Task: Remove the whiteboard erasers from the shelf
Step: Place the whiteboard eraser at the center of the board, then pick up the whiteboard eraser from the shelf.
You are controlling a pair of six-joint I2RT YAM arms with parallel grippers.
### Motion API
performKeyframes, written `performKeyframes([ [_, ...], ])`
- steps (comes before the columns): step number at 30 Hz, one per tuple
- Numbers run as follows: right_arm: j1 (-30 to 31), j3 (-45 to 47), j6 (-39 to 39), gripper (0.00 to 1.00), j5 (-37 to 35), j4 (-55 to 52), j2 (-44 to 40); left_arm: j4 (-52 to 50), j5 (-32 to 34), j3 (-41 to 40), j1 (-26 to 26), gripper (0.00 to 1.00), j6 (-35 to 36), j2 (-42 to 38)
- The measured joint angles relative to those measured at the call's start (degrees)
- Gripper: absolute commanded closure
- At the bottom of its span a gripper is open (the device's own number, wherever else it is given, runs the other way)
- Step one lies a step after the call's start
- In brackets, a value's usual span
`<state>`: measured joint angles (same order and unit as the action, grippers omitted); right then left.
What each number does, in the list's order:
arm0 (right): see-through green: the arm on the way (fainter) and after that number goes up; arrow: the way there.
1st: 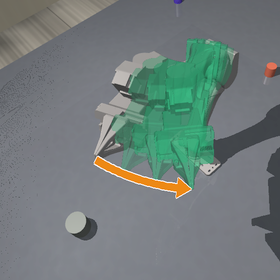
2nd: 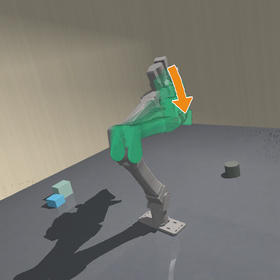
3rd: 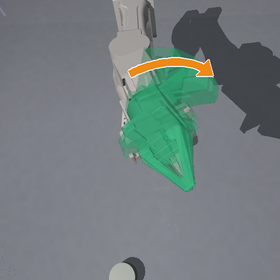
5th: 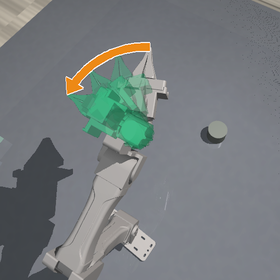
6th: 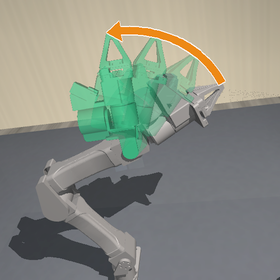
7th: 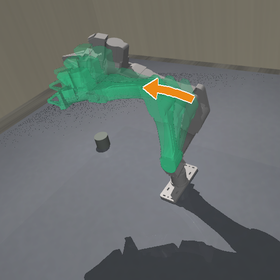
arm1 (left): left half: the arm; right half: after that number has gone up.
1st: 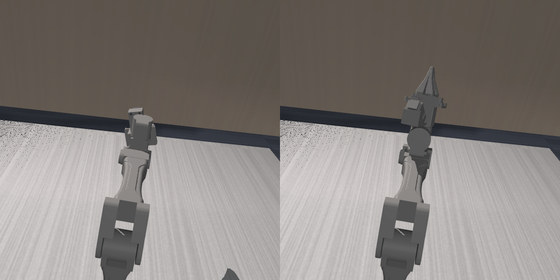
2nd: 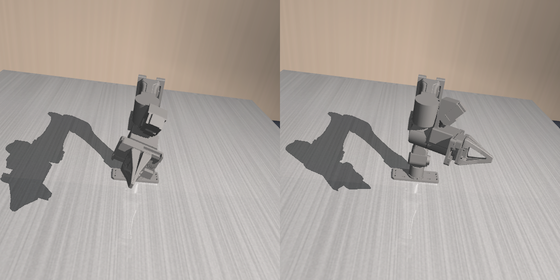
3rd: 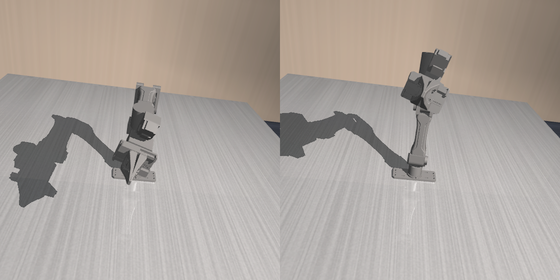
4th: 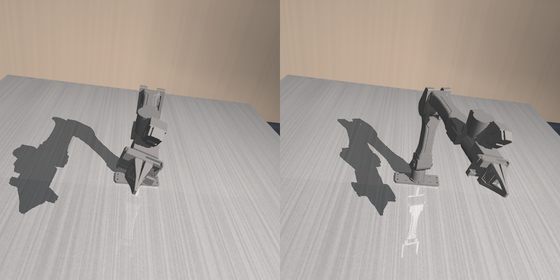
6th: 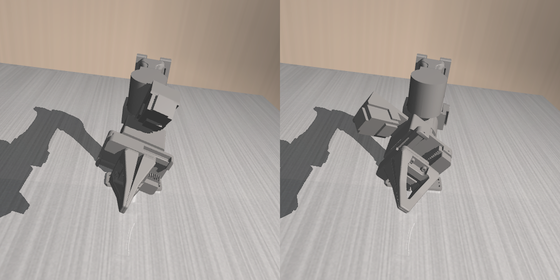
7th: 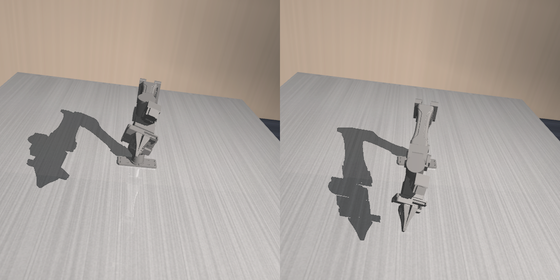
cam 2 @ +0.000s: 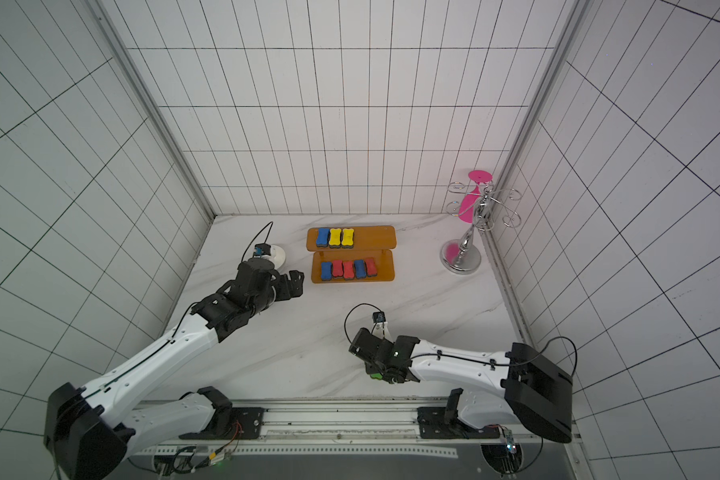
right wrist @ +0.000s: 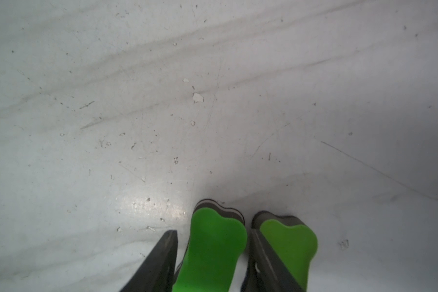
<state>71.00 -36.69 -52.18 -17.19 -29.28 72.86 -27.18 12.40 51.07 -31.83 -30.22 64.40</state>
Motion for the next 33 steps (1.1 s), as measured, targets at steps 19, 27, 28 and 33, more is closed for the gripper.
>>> performKeyframes([
  [19,-24.48,-33.09,20.06,0.55,5.81,0.79,11.93,1.90,-0.24,6.43,1.42,0.05,-0.42,7.78],
  [27,-31.69,-60.41,25.09,0.42,7.72,-4.48,30.38,2.89,0.13,9.07,1.97,0.07,-0.44,11.23],
  [28,-31.91,-63.41,25.40,0.41,7.69,-5.46,32.41,2.91,0.17,9.07,2.01,0.07,-0.46,11.67],
  [33,-32.06,-74.79,26.99,0.34,7.50,-9.14,40.76,2.75,-0.07,9.07,2.34,0.07,-0.90,12.81],
])
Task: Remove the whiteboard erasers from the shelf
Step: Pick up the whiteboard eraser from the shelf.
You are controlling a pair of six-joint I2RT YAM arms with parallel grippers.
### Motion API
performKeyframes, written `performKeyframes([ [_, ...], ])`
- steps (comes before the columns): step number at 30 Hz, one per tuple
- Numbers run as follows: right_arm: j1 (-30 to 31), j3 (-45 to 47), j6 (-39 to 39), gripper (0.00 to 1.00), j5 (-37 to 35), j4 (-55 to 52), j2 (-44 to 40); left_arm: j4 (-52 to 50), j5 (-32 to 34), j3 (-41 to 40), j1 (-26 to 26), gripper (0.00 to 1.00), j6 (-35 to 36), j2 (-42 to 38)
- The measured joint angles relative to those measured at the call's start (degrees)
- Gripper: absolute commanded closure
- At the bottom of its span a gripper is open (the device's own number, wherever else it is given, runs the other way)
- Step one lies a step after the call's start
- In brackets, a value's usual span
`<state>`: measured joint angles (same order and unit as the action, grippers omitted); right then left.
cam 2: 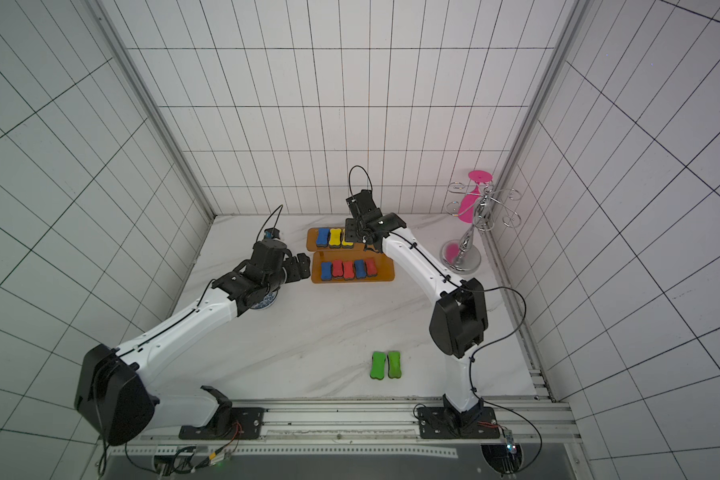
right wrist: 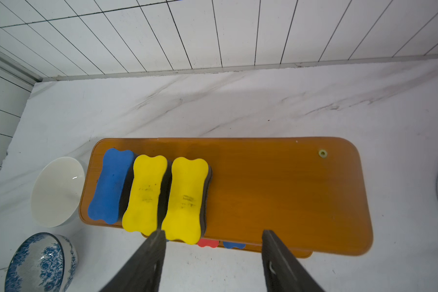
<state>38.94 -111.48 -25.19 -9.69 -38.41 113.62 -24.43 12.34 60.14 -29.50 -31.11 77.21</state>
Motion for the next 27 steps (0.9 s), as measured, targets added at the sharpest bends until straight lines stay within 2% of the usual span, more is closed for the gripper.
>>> performKeyframes([
  [8,-0.09,-7.87,1.88,0.34,0.07,-3.82,7.15,-0.02,-0.20,0.00,0.11,0.07,-0.17,0.04],
  [27,-0.35,-10.14,2.01,0.37,2.10,-4.33,10.64,-0.24,-0.17,-1.03,0.33,0.07,-0.44,0.02],
])
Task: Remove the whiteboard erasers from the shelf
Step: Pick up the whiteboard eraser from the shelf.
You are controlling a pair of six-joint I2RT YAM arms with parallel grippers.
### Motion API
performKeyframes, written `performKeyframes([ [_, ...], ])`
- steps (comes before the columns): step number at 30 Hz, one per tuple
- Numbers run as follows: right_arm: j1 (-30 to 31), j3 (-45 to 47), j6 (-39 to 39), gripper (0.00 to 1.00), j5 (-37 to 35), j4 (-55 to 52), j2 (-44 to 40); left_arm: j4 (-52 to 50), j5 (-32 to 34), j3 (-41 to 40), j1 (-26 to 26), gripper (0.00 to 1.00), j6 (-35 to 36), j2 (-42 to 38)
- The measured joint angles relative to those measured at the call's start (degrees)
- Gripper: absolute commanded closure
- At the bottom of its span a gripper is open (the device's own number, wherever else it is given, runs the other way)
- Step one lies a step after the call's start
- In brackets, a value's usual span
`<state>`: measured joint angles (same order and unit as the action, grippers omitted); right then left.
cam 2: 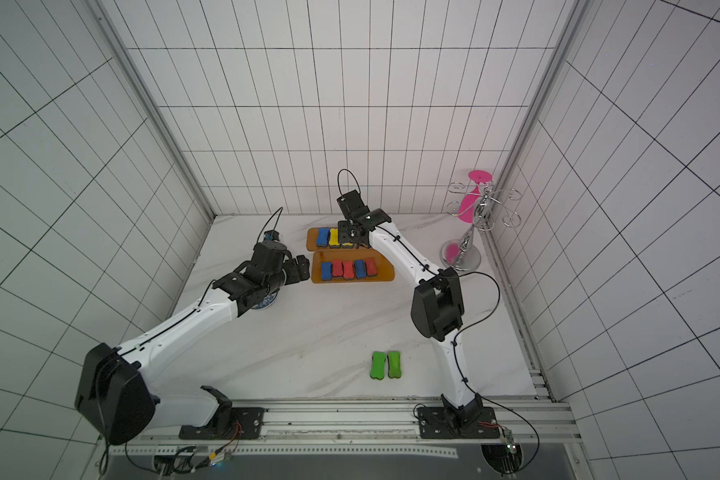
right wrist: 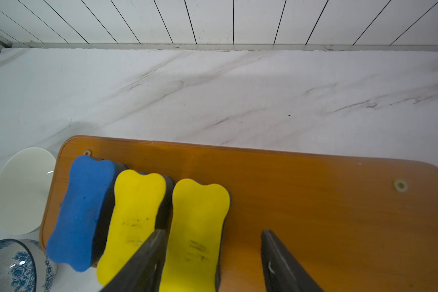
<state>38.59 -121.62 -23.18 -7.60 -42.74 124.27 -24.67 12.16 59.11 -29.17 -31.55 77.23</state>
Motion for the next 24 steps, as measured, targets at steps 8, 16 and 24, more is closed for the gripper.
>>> performKeyframes([
  [8,0.00,0.00,-0.04,0.39,0.11,0.02,0.46,0.02,0.02,-0.15,0.02,0.07,-0.22,-0.02],
  [16,-0.02,0.02,0.50,0.42,-1.42,-0.02,0.63,0.02,0.02,-0.15,0.02,0.07,-0.48,-0.02],
  [24,-0.11,0.83,0.46,0.43,-2.51,0.09,0.57,0.00,0.02,-0.15,0.04,0.07,-0.61,-0.02],
])
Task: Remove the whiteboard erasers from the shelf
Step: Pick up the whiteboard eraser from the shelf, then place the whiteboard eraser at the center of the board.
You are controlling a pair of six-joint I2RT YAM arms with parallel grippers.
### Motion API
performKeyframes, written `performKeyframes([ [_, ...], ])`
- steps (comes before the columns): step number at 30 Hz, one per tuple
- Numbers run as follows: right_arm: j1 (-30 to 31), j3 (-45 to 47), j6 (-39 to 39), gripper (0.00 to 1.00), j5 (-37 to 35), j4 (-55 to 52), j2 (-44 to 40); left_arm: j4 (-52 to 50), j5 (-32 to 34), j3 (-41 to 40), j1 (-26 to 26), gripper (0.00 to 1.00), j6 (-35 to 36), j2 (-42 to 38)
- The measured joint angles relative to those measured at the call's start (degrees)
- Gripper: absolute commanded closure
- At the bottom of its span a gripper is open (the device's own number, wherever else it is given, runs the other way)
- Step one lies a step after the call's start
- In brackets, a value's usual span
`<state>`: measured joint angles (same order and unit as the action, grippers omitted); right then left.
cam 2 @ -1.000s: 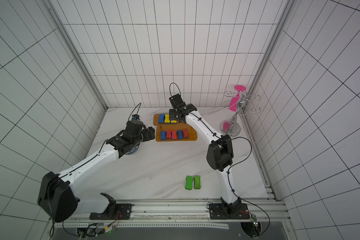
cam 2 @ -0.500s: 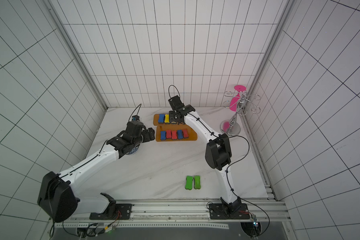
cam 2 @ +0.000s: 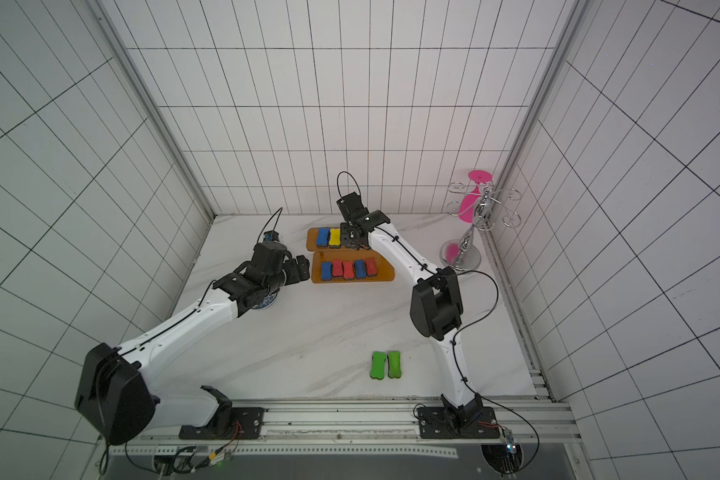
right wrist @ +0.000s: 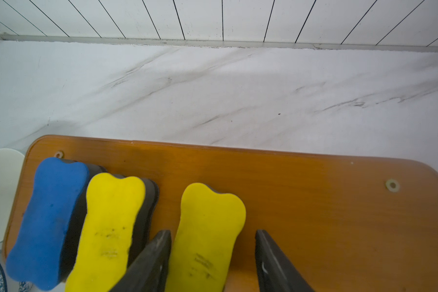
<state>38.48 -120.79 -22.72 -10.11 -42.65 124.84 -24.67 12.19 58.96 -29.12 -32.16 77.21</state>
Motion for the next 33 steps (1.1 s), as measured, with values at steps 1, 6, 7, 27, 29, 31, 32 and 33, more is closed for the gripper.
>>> performKeyframes([
  [1,0.00,0.00,-0.28,0.42,-0.04,-0.02,0.00,0.00,0.00,0.00,0.00,0.07,-0.02,0.00],
  [6,0.00,0.00,-2.73,0.43,-1.51,-0.46,0.00,0.00,0.02,-0.24,0.00,0.06,-0.04,-0.07],
  [7,0.00,0.00,-3.30,0.45,-1.95,-0.68,0.00,-0.02,0.04,-0.33,0.00,0.06,-0.07,-0.13],
  [27,0.72,2.12,-6.49,0.77,-4.42,-2.82,-2.86,-1.81,0.09,-0.66,0.04,0.07,-0.04,-3.15],
  [29,1.55,7.37,-7.32,0.77,-4.87,-2.23,-7.69,-2.62,-0.20,-0.85,0.04,0.07,-0.02,-4.83],
  [31,3.13,15.13,-8.70,0.78,-5.73,-1.42,-14.62,-2.95,-0.52,-1.62,0.04,0.07,0.00,-6.86],
  [32,4.66,20.37,-10.08,0.78,-6.47,-0.46,-19.32,-3.23,-0.66,-2.19,0.04,0.07,0.02,-7.96],
  [33,6.38,25.11,-11.39,0.78,-6.99,0.28,-23.52,-3.48,-0.81,-2.80,0.04,0.06,0.04,-9.05],
])
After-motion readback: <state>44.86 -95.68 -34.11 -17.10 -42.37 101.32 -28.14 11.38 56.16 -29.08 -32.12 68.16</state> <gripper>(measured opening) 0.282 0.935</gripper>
